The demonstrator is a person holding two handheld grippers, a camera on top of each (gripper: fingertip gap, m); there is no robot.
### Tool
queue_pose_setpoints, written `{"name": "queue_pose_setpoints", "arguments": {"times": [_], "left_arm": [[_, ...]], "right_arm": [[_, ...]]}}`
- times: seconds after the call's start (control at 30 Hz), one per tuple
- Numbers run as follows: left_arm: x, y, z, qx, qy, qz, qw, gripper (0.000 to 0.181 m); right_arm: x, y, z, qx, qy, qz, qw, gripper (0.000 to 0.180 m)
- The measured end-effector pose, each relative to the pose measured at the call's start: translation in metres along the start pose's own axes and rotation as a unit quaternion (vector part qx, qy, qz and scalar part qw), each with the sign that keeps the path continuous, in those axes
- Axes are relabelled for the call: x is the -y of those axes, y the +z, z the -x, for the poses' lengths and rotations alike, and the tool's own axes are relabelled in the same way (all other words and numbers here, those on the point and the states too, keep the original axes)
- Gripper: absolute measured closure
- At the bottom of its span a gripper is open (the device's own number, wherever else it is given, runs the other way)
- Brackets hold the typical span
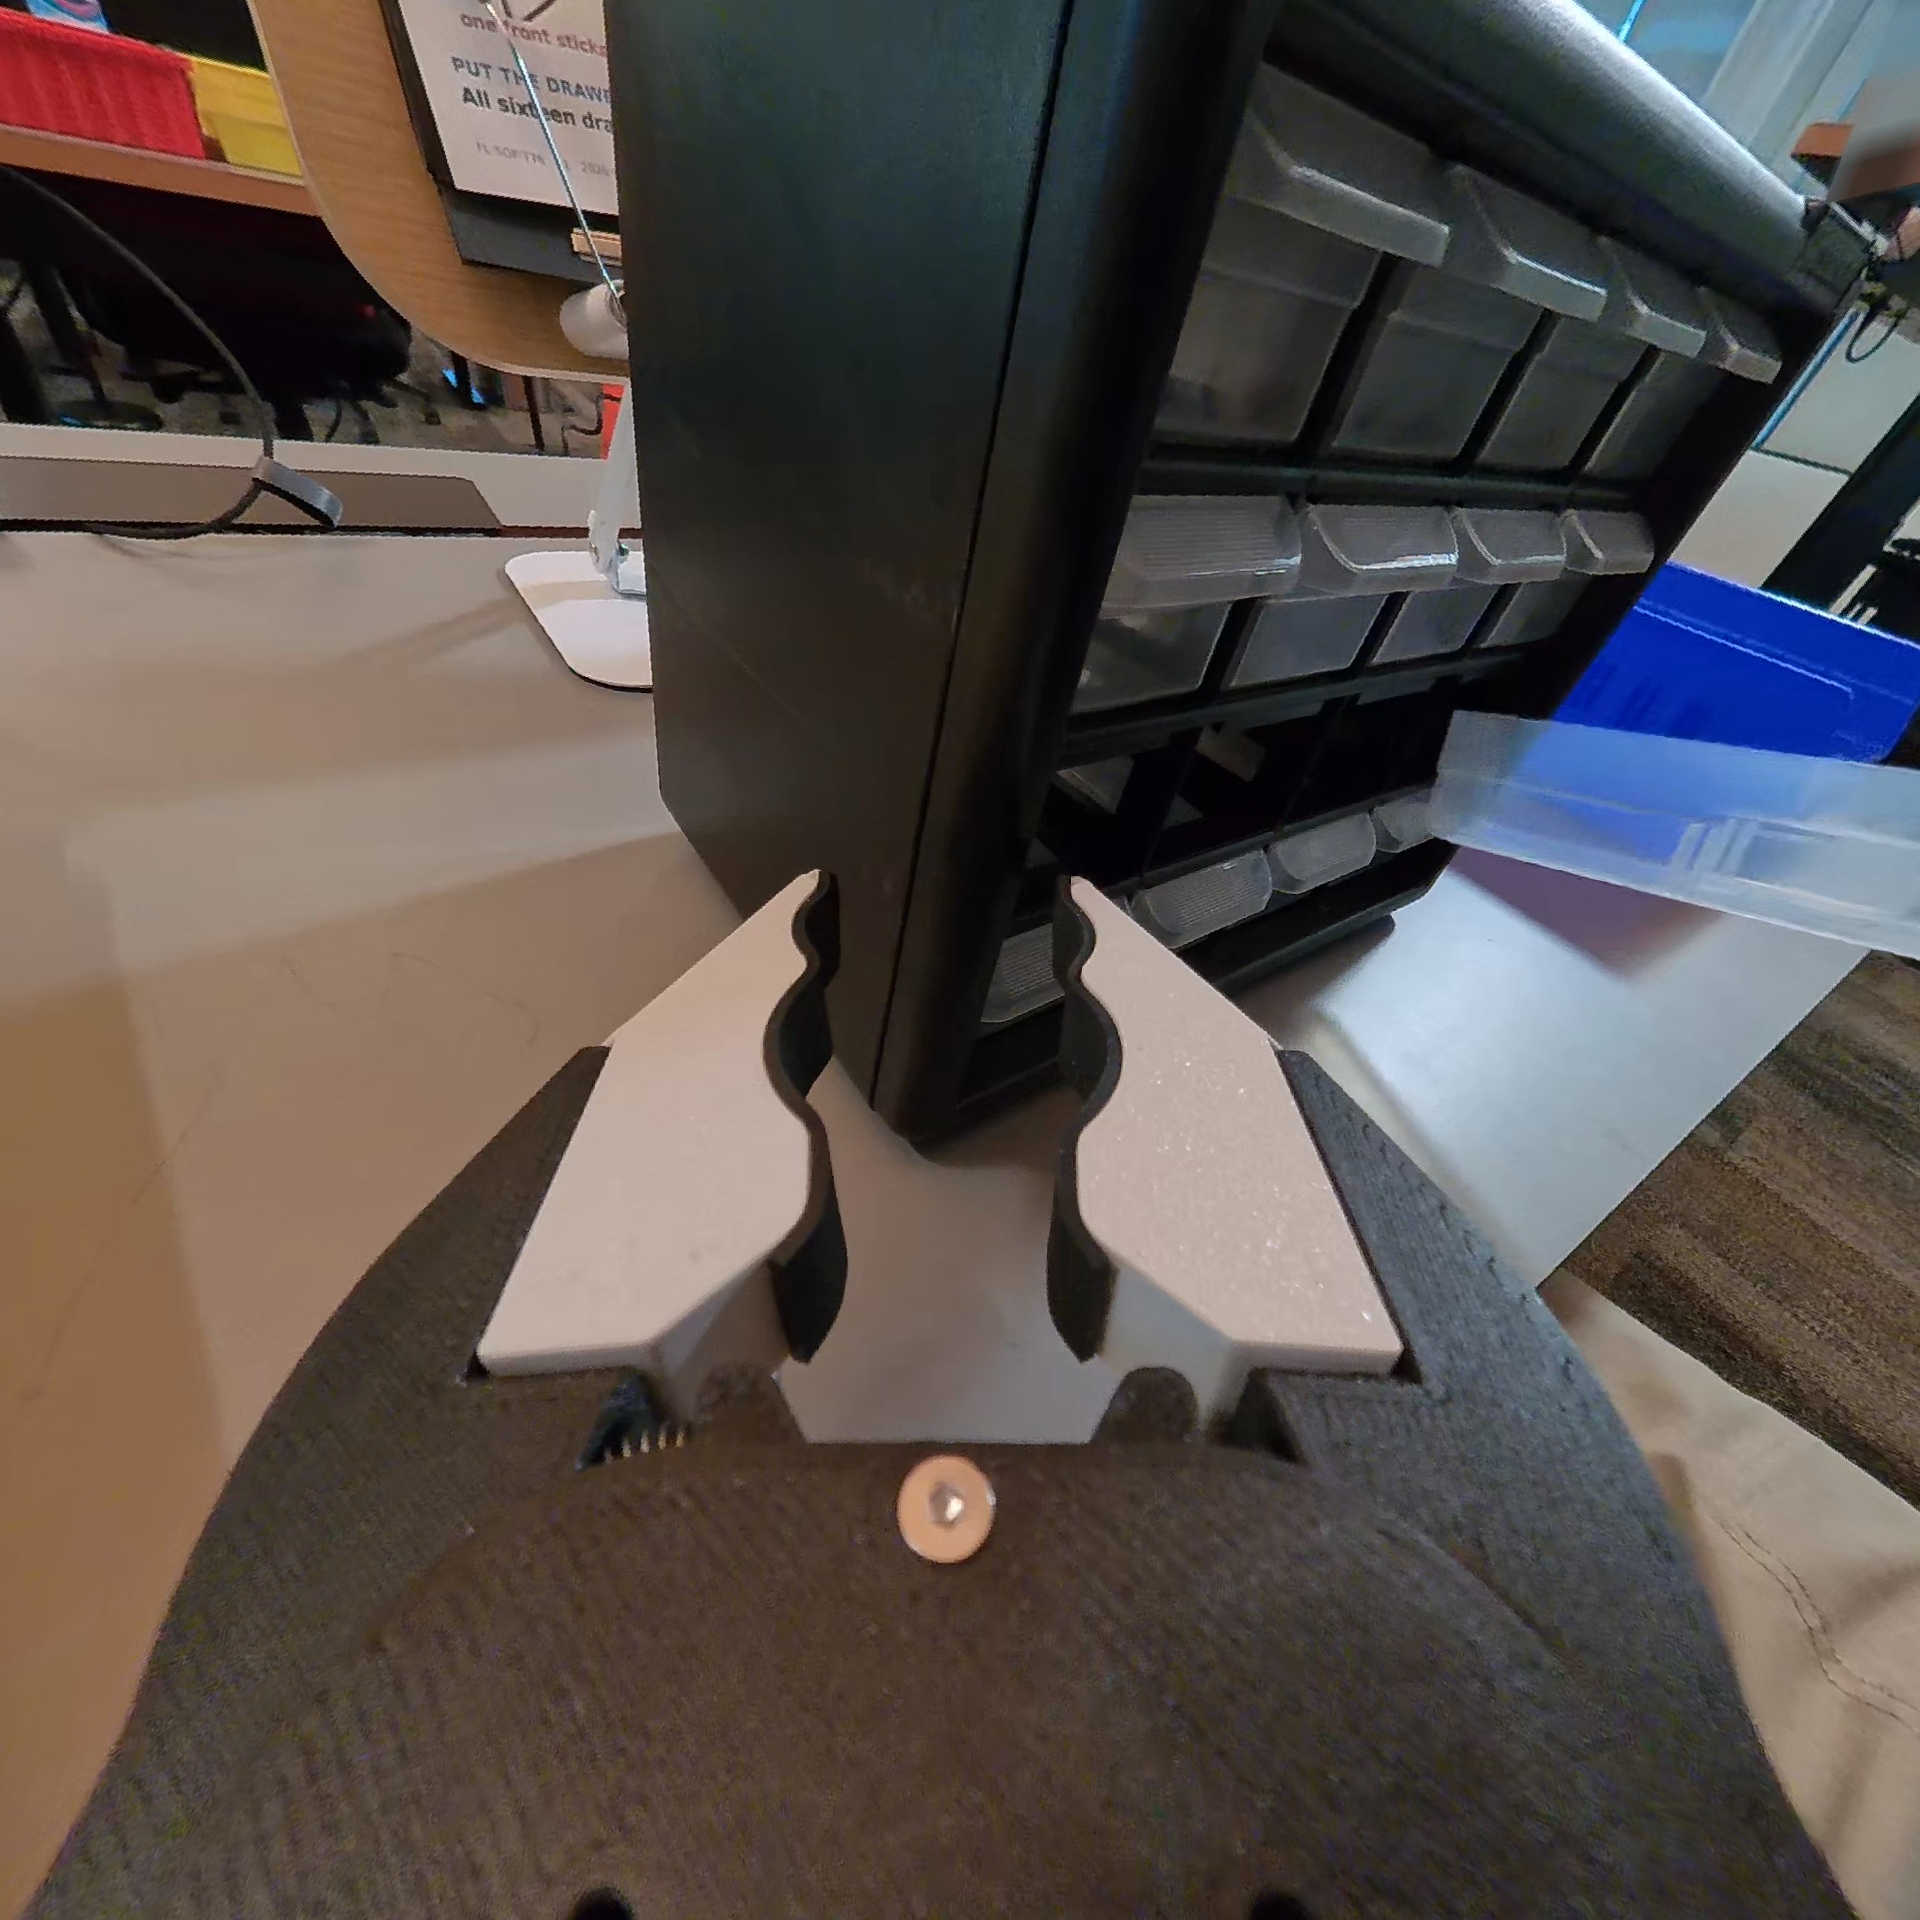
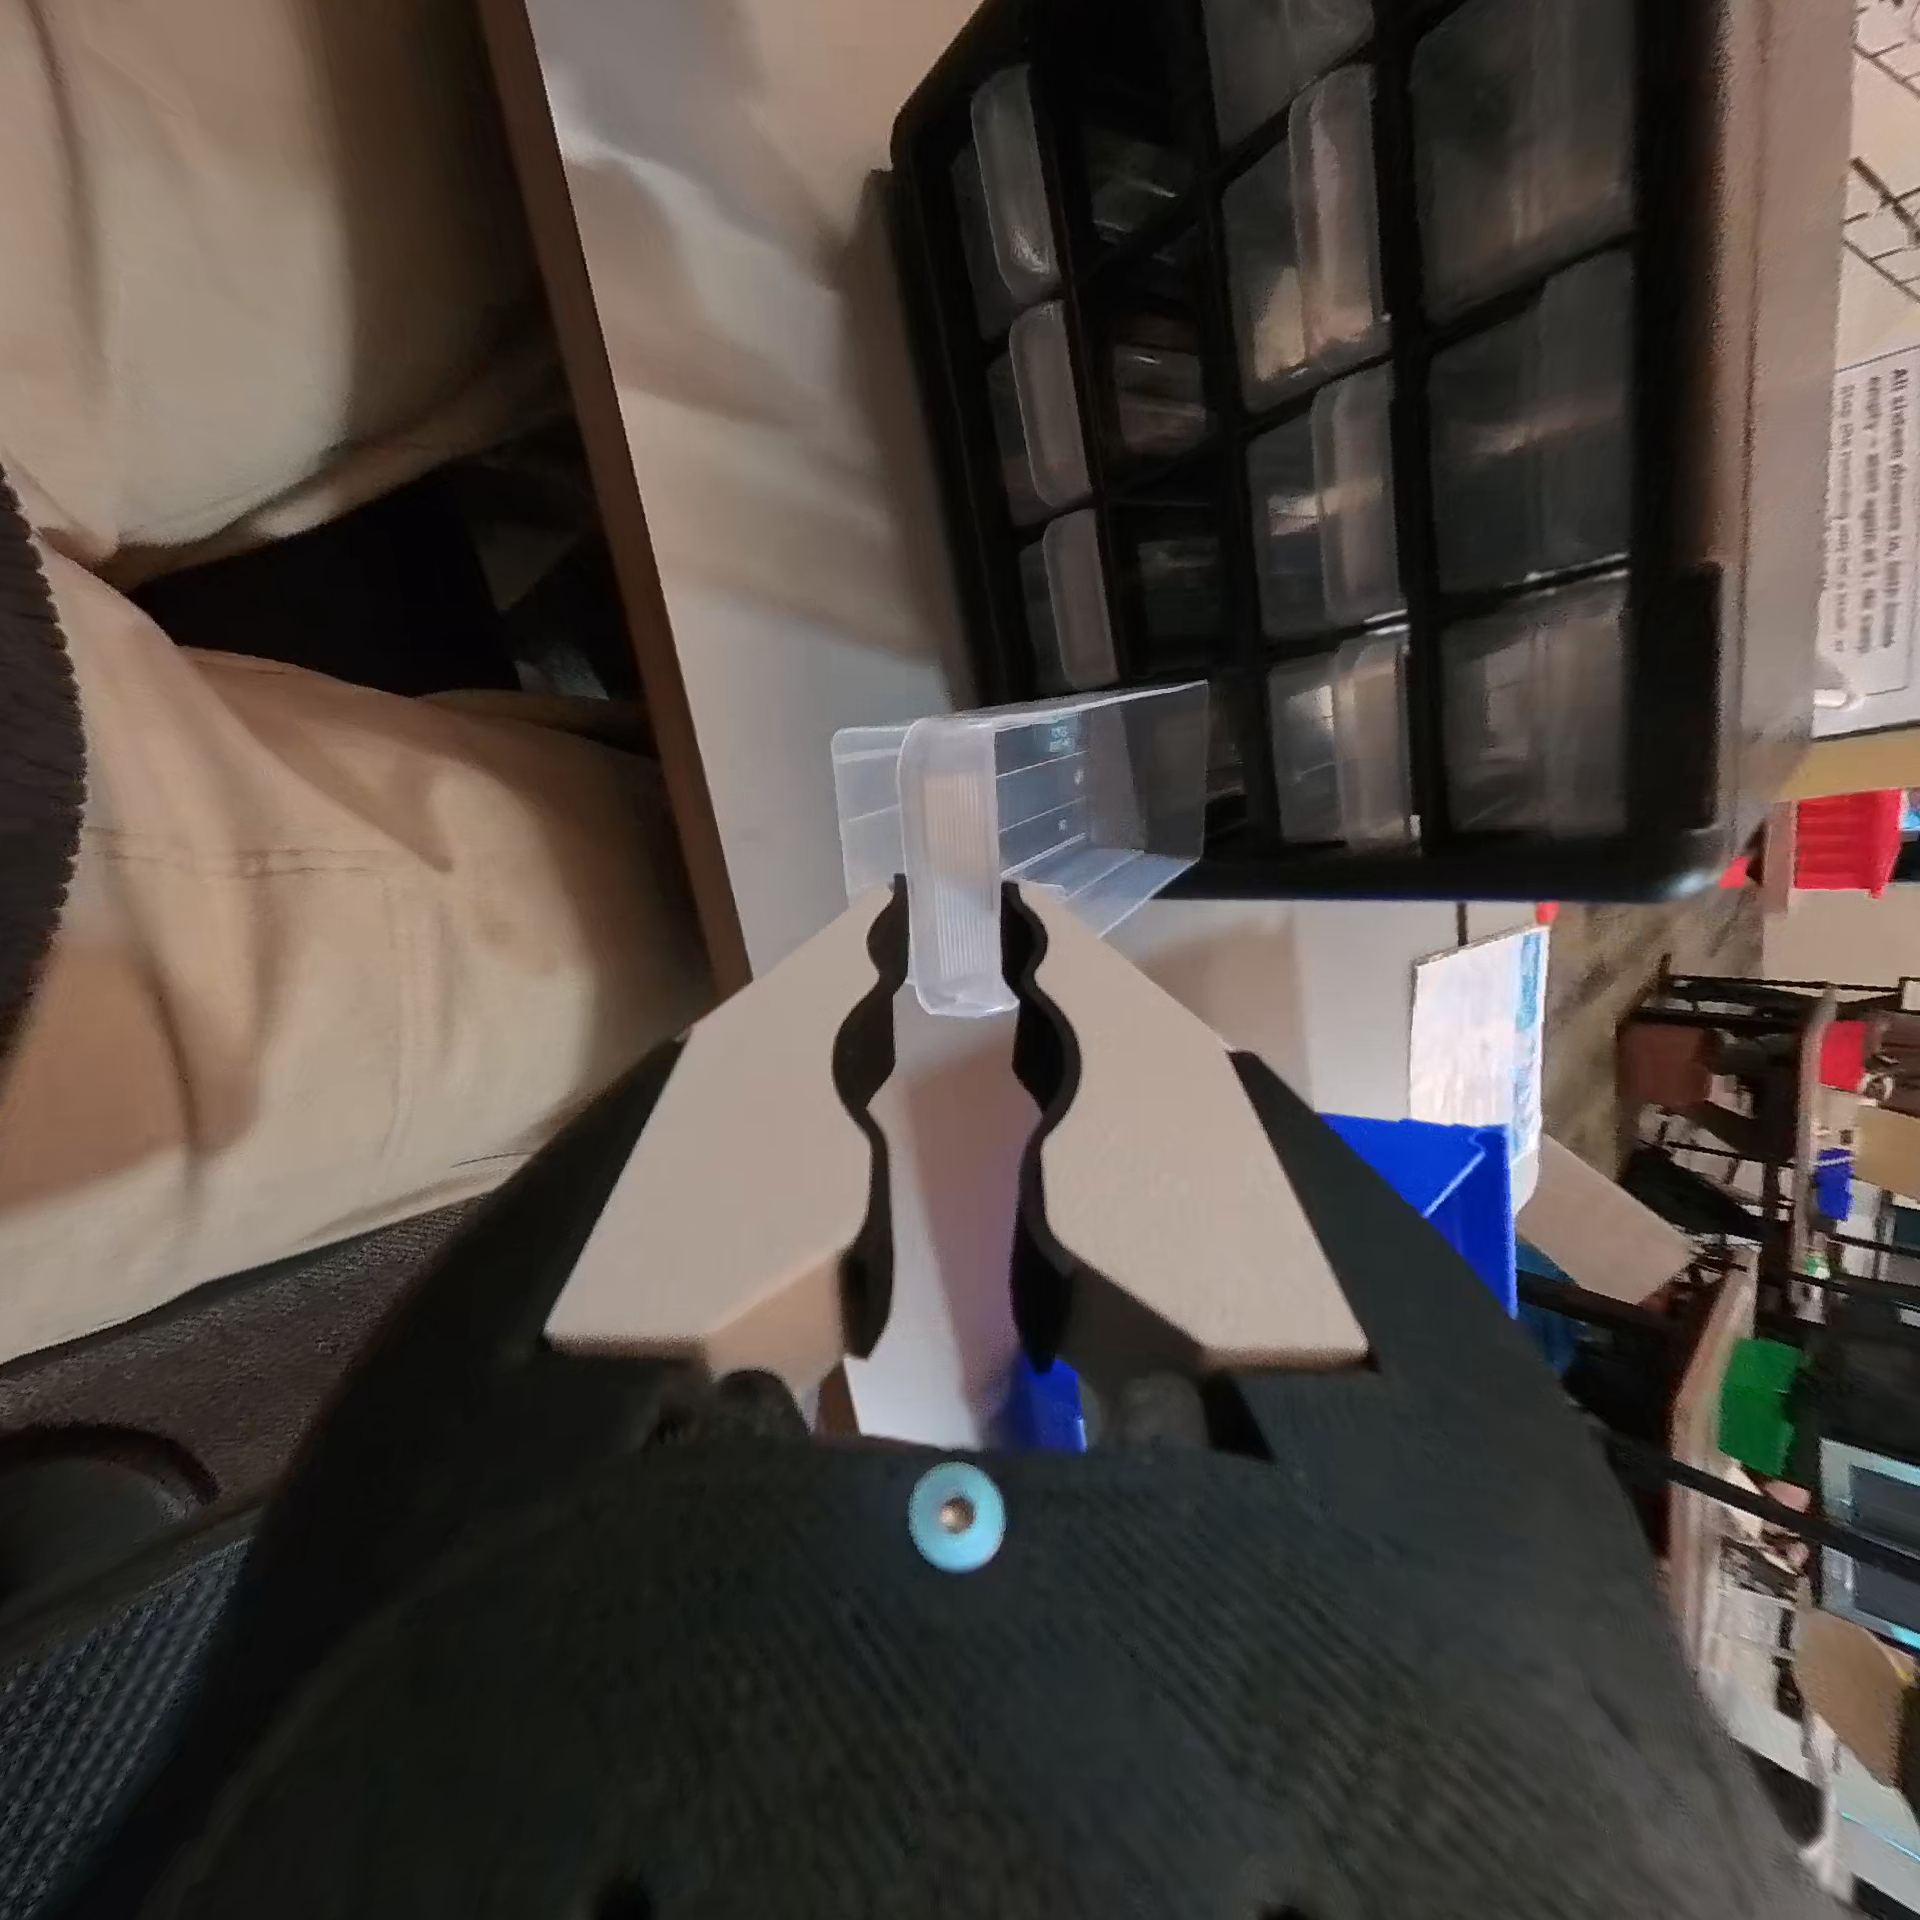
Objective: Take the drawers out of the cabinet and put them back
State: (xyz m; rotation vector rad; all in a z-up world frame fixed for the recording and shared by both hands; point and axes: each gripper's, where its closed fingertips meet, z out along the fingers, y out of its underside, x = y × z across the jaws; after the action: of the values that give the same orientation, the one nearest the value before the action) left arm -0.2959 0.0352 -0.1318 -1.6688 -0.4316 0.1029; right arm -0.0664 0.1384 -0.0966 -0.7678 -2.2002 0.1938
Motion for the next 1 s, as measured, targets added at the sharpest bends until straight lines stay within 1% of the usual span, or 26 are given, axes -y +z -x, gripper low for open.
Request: {"name": "queue_pose_setpoints", "arguments": {"times": [0.03, 0.2, 0.33, 0.5, 0.6, 0.7, 0.8, 0.9, 1.0], "left_arm": [[0.0, 0.0, 0.0, 0.0, 0.0, 0.0, 1.0, 0.143], [0.0, 0.0, 0.0, 0.001, 0.0, -0.001, 1.0, 0.143], [0.0, 0.0, 0.0, 0.0, -0.001, 0.001, 1.0, 0.143], [0.0, 0.0, 0.0, 0.0, 0.0, 0.001, 1.0, 0.143], [0.0, 0.0, -0.001, 0.001, 0.003, 0.001, 1.0, 0.143], [-0.002, 0.001, -0.003, -0.002, 0.001, 0.004, 1.0, 0.143], [-0.002, 0.001, -0.005, -0.002, 0.006, 0.005, 1.0, 0.143], [-0.003, 0.001, -0.005, -0.002, 0.005, 0.006, 1.0, 0.143], [-0.003, 0.002, -0.005, -0.004, 0.001, 0.008, 1.0, 0.143]], "right_arm": [[-0.001, -0.003, -0.001, 0.0, 0.006, -0.004, 1.0, 0.163], [-0.012, -0.027, -0.009, -0.013, 0.044, -0.014, 0.999, 0.163], [-0.033, -0.057, -0.028, -0.059, 0.074, 0.002, 0.995, 0.163], [-0.093, -0.092, -0.064, -0.142, 0.117, 0.069, 0.98, 0.164], [-0.143, -0.099, -0.086, -0.175, 0.169, 0.113, 0.963, 0.164], [-0.195, -0.088, -0.105, -0.192, 0.247, 0.151, 0.938, 0.164], [-0.238, -0.068, -0.118, -0.194, 0.334, 0.174, 0.906, 0.164], [-0.262, -0.041, -0.117, -0.161, 0.402, 0.19, 0.881, 0.164], [-0.271, -0.011, -0.115, -0.129, 0.434, 0.192, 0.871, 0.162]]}}
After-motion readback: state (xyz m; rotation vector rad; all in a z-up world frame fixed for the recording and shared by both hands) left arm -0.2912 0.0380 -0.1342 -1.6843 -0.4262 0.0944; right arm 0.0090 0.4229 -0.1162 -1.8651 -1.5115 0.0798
